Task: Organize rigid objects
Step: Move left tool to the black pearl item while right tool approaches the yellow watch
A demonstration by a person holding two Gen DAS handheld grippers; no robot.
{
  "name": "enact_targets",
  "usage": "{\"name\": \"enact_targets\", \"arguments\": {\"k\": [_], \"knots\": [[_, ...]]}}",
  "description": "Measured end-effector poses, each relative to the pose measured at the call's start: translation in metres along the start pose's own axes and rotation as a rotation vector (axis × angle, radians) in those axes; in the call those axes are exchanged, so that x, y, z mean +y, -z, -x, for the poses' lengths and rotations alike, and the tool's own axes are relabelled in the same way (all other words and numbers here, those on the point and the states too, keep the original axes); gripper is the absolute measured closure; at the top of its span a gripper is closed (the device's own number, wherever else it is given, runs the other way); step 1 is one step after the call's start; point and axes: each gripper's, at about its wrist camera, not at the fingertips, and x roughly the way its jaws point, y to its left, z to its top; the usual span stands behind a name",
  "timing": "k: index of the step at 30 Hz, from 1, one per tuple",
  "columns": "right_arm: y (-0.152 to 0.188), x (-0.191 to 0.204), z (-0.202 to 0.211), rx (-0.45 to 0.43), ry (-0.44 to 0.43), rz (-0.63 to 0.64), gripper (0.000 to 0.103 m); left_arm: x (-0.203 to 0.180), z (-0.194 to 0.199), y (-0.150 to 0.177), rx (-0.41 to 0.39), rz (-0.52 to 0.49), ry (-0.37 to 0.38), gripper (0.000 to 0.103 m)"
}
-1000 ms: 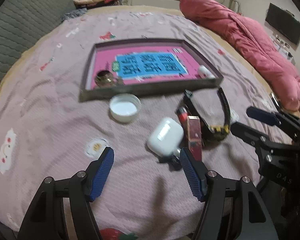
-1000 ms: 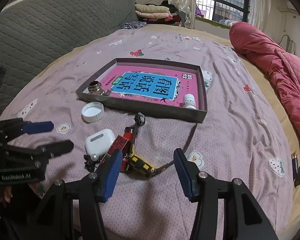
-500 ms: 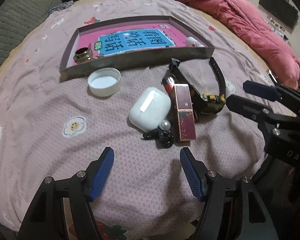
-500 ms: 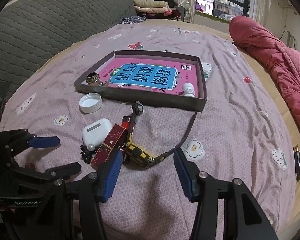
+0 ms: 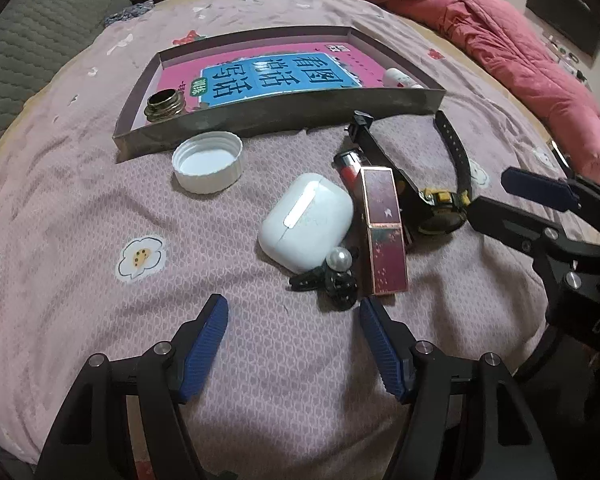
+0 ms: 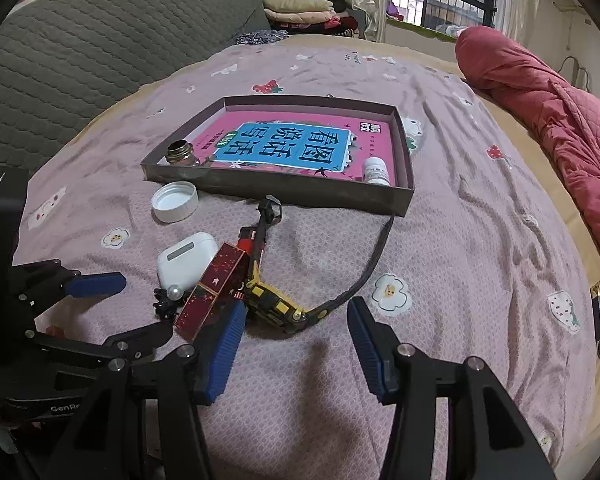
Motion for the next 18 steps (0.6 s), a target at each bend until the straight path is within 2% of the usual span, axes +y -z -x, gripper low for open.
{"name": "enact_targets", "arguments": {"k": [10, 18], "knots": [[-0.001, -0.001, -0.008, 0.005, -0.001, -0.003, 0.050, 0.001, -0.010, -0.011, -0.006, 0.056, -0.013, 0.033], [-0.003, 0.002, -0.023, 0.039, -0.006, 0.070, 0.050, 0.004, -0.013, -0.011, 0.003, 0.069, -0.012, 0.033]]}}
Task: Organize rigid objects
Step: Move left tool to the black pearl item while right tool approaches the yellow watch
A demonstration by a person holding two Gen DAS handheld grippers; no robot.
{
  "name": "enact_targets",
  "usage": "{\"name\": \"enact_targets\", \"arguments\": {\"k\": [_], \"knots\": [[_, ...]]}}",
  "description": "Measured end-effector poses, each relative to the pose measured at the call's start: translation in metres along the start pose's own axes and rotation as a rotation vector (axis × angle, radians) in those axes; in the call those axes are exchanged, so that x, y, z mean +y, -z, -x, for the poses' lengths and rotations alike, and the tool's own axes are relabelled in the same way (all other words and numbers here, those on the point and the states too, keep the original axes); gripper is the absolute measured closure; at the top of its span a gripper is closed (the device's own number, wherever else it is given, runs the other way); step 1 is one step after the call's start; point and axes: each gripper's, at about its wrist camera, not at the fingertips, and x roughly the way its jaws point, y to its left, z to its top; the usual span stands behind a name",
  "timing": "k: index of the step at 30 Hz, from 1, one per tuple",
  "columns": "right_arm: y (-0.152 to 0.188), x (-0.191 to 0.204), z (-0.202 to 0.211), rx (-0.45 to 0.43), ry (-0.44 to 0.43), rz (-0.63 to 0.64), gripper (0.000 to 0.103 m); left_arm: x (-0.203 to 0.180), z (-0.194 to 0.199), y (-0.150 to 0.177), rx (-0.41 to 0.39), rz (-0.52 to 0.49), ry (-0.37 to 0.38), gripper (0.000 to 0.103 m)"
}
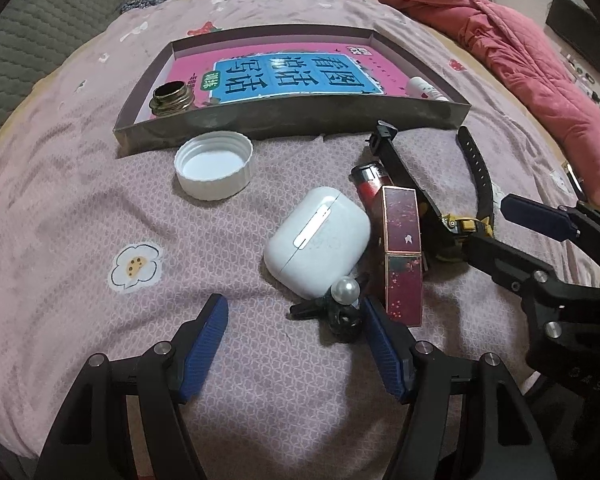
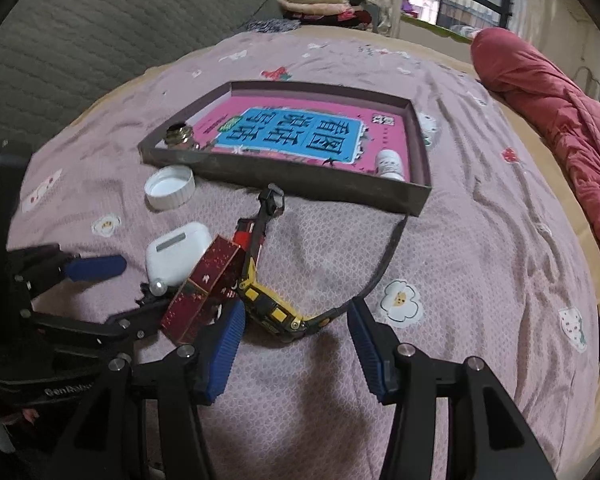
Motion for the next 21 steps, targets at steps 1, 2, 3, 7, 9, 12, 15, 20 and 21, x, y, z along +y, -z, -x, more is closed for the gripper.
{"name": "enact_targets", "arguments": {"k": [1, 2, 3, 7, 9, 12, 15, 20, 21], "knots": [[0.000, 0.001, -0.002, 0.010, -0.003, 0.018, 0.050, 0.000, 0.000, 0.000, 0.000, 0.002, 0.001, 0.033], [0.000, 0.002, -0.004, 0.017, -0.006, 0.032, 0.050, 0.001, 0.000, 0.000, 0.002, 0.004, 0.002, 0.034], [-0.001, 0.003, -0.005, 0.022, -0.007, 0.049, 0.050, 0.002, 0.000, 0.000, 0.004, 0.007, 0.004, 0.035], [-0.003, 0.009, -0.012, 0.037, 0.015, 0.122, 0.050, 0.006, 0.002, 0.002, 0.011, 0.010, 0.013, 0.038], [-0.005, 0.009, -0.013, 0.037, 0.012, 0.132, 0.050, 0.008, 0.003, 0.002, 0.015, 0.015, 0.022, 0.039], [-0.009, 0.010, -0.016, 0.041, 0.022, 0.164, 0.050, 0.011, 0.005, 0.003, 0.020, 0.017, 0.032, 0.041], [-0.011, 0.013, -0.016, 0.041, 0.034, 0.212, 0.050, 0.013, 0.005, 0.004, 0.021, 0.016, 0.037, 0.042], [-0.014, 0.020, -0.018, 0.040, 0.037, 0.276, 0.050, 0.015, 0.005, 0.003, 0.025, 0.013, 0.048, 0.044], [-0.015, 0.022, -0.019, 0.042, 0.033, 0.287, 0.050, 0.016, 0.005, 0.003, 0.027, 0.017, 0.054, 0.045]]}}
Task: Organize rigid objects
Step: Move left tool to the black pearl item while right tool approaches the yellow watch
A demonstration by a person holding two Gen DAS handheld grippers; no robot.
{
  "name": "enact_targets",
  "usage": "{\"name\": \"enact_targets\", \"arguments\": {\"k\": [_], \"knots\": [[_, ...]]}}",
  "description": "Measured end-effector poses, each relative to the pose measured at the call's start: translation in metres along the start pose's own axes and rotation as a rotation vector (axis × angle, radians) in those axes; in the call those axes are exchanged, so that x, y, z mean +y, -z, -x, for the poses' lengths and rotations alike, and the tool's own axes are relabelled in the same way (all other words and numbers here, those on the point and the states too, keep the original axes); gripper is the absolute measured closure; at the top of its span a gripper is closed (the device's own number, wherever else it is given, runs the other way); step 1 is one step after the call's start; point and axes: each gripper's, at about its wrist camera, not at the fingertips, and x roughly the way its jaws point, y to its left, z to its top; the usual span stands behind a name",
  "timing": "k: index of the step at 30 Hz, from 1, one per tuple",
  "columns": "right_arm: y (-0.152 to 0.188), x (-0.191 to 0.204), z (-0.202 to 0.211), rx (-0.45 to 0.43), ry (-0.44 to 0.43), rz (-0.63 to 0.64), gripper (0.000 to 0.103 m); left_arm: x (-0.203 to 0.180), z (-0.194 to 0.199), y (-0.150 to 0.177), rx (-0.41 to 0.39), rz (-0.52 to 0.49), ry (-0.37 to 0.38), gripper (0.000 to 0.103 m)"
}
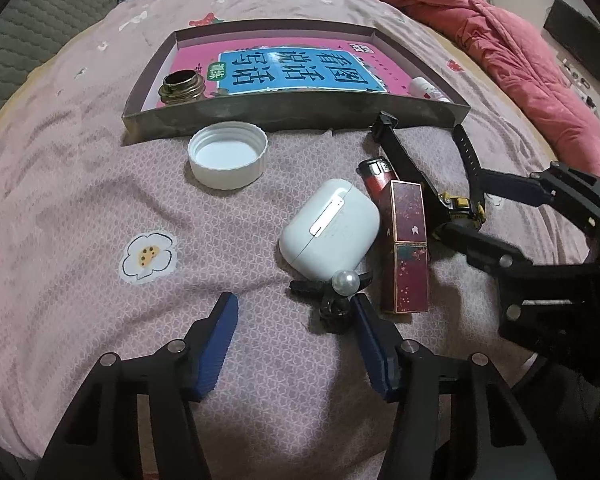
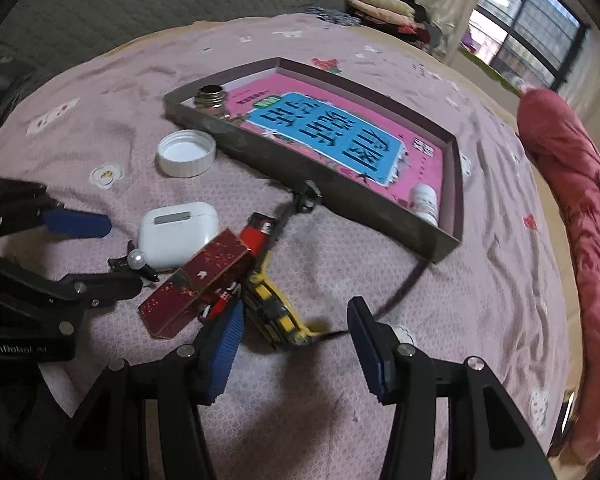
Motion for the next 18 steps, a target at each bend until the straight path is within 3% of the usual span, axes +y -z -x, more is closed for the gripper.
{"name": "enact_targets", "arguments": {"k": [6, 8, 11, 18], "knots": [[-0.004, 0.003, -0.008, 0.023, -0.051, 0.000, 0.050, 0.004, 0.001, -0.001, 0.003, 0.002, 0.017, 0.050], [-0.004, 0.002, -0.009, 0.029, -0.063, -0.005, 0.052, 0.004, 0.000, -0.001, 0.004, 0.005, 0.023, 0.051], [-0.004, 0.003, -0.011, 0.039, -0.074, -0.009, 0.067, 0.005, 0.000, -0.001, 0.005, 0.004, 0.029, 0.053], [-0.001, -0.002, -0.011, 0.052, -0.105, -0.059, 0.069, 0.003, 0.000, -0.001, 0.005, 0.004, 0.057, 0.054]]}}
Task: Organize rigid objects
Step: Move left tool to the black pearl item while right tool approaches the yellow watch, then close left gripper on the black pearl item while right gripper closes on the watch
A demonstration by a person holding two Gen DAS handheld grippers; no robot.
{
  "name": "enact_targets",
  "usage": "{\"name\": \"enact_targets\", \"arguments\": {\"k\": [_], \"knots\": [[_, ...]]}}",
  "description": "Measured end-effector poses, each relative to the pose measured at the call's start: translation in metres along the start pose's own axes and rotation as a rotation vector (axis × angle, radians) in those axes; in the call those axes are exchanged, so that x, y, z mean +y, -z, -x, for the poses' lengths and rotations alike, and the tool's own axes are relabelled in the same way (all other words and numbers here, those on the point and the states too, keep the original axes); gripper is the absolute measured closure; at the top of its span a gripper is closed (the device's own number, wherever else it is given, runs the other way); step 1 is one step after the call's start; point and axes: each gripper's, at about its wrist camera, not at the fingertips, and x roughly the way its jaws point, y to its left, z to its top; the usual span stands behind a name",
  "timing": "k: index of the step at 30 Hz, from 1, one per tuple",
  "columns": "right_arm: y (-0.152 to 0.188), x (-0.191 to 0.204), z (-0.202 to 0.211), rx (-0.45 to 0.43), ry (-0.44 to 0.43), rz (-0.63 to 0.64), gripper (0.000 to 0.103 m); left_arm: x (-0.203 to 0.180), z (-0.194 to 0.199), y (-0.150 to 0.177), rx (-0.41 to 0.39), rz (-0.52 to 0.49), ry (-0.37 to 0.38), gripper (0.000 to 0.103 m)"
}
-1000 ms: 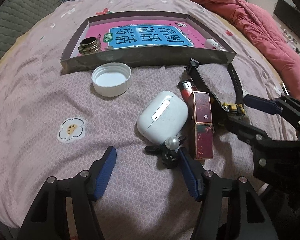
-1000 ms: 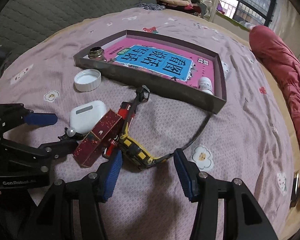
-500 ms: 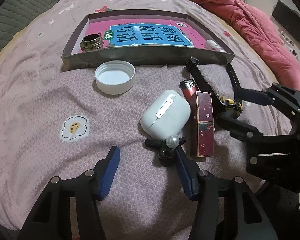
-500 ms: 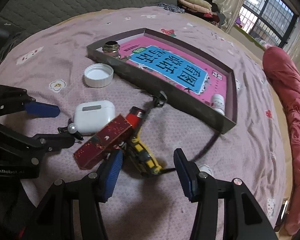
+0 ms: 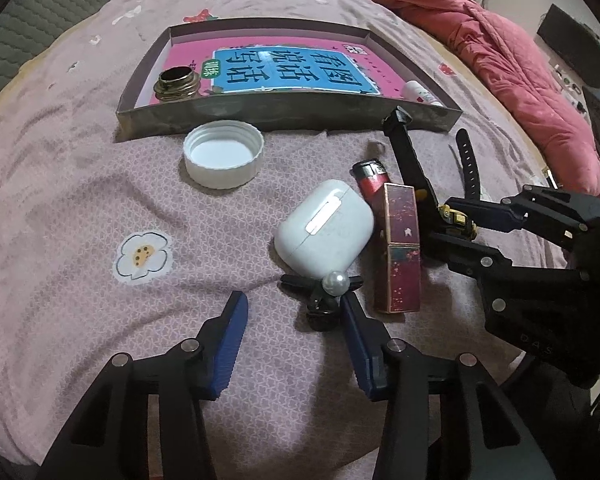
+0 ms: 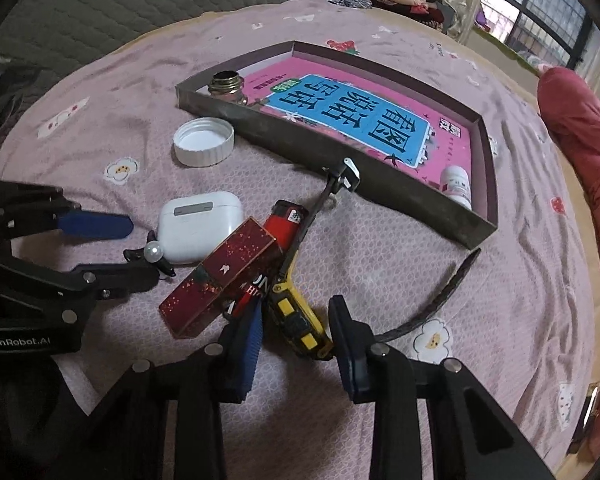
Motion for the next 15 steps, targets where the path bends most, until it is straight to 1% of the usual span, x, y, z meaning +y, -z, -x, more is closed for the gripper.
{"name": "enact_targets", "arguments": {"k": [4, 7, 9, 11, 14, 15], "knots": [[0.0038, -0.0077, 0.0044, -0.006, -0.035, -0.069, 0.069, -0.0039, -0.0009, 0.0007, 0.001, -0.010, 0.011, 0.055], [0.0049, -0.0097, 0.0062, -0.012, -0.041, -0.093, 0.069, -0.0061, -0.0011, 0.0011, 0.000, -0.010, 0.020, 0.056], [0.0054, -0.0096, 0.0070, -0.013, -0.045, -0.103, 0.069, -0.0063, -0.0015, 0.0002, -0.001, -0.006, 0.030, 0.065], [0.0056, -0.0091, 0.0069, -0.013, -0.044, -0.112, 0.069, -0.0056, -0.0024, -0.0005, 0.001, -0.001, 0.036, 0.068], [0.0059, -0.0099, 0.0069, -0.014, -0.051, -0.124, 0.070, -0.0063, -0.0019, -0.0002, -0.002, 0.003, 0.053, 0.080], [0.0054, -0.0106, 0.0067, -0.014, -0.054, -0.129, 0.070, -0.0066, -0.0026, -0.0004, 0.002, 0.006, 0.058, 0.081]]}}
